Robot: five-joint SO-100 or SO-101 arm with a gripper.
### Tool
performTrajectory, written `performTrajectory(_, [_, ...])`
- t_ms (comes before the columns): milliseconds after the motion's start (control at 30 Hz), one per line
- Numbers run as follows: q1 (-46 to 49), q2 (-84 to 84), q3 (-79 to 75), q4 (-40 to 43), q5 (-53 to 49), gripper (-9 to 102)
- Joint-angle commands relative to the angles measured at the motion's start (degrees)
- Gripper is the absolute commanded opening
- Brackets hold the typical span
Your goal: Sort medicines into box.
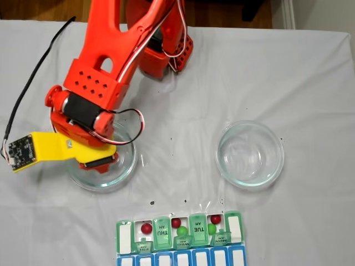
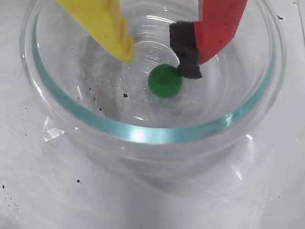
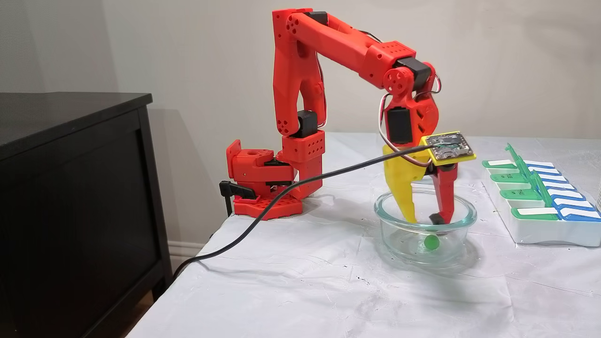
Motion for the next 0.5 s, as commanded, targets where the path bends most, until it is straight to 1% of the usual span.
performTrajectory(0, [0.8,3.1,-0.2,0.1,-1.0,17])
performTrajectory(300, [1.1,5.1,1.4,-2.0,0.0,20])
performTrajectory(467, [1.3,4.6,1.6,-3.1,-0.7,24])
